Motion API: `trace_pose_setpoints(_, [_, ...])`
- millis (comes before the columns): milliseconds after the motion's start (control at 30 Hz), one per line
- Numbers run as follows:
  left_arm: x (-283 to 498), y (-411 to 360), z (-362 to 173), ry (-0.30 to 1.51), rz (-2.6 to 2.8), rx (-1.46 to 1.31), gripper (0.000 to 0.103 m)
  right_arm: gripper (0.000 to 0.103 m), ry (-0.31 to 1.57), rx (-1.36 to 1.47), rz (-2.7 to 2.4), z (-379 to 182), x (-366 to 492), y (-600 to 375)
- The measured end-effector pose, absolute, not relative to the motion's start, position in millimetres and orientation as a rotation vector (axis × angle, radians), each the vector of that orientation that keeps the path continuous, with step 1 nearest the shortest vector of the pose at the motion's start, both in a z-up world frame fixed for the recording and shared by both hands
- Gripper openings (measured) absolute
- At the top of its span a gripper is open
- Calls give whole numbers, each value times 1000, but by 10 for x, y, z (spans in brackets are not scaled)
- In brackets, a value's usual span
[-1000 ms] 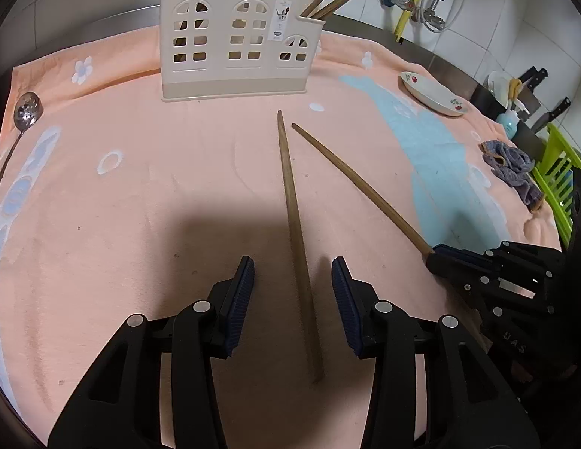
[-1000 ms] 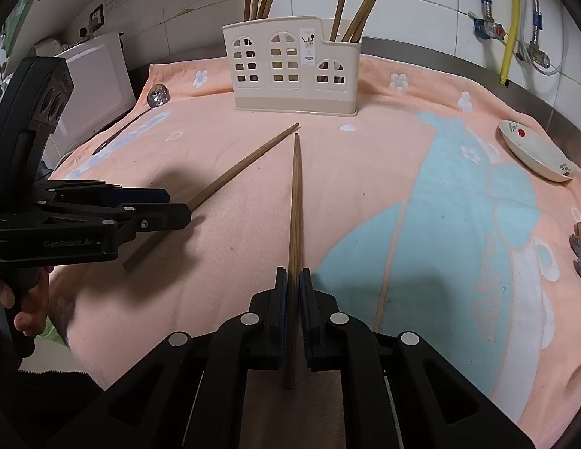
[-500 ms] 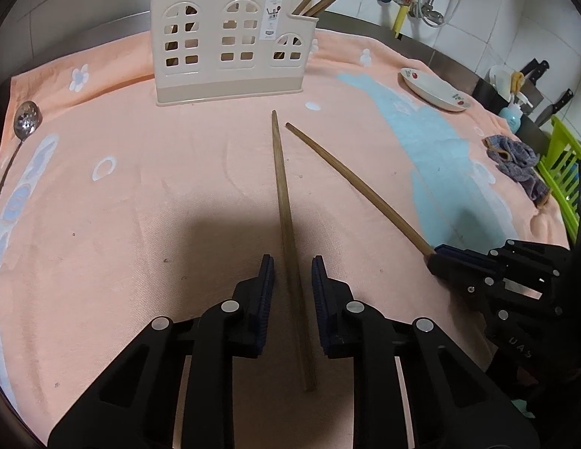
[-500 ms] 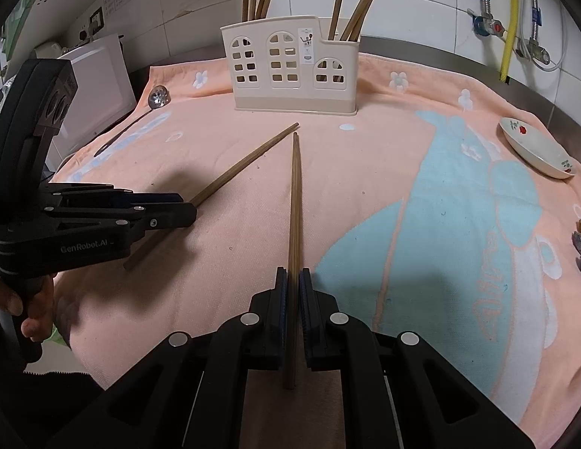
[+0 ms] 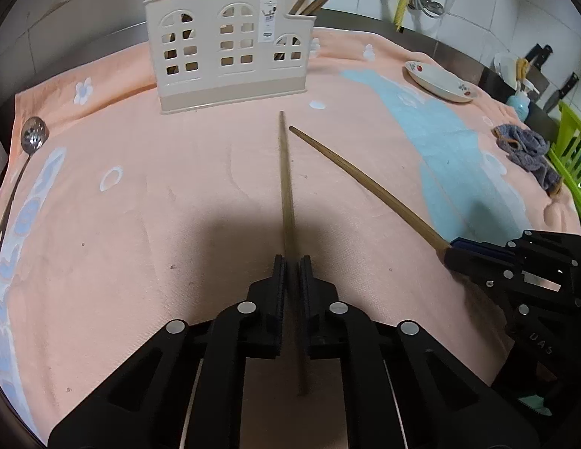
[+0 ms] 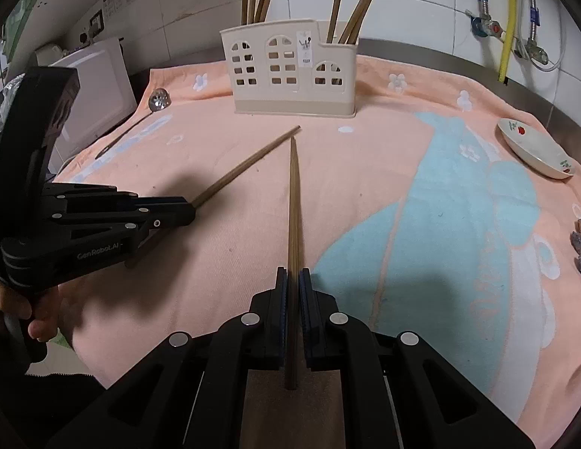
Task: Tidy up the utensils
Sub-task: 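Lift both held chopsticks and carry them over the white holder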
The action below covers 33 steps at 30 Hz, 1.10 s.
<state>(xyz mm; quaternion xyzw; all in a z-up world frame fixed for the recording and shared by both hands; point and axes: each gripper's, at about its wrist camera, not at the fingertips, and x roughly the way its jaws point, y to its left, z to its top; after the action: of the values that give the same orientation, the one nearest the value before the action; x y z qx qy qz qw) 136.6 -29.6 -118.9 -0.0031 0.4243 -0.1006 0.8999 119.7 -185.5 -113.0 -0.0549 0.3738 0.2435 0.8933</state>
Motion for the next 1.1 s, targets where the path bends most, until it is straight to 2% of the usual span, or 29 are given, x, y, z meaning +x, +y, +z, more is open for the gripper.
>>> trace_pose_setpoints(200, [1350,-204,-1081,863,-228,-48,6,7,725,-117,508,-916,1175,-1894])
trace_pose_setpoints(600, [1438,54,-403,720,-229,-51,5,7,539,-118,555,-67,1357,-1892])
trace_pose_setpoints(1100, [1859,371,360,611,-211,-25,5,6,445,-137,618,930,2053,-1764])
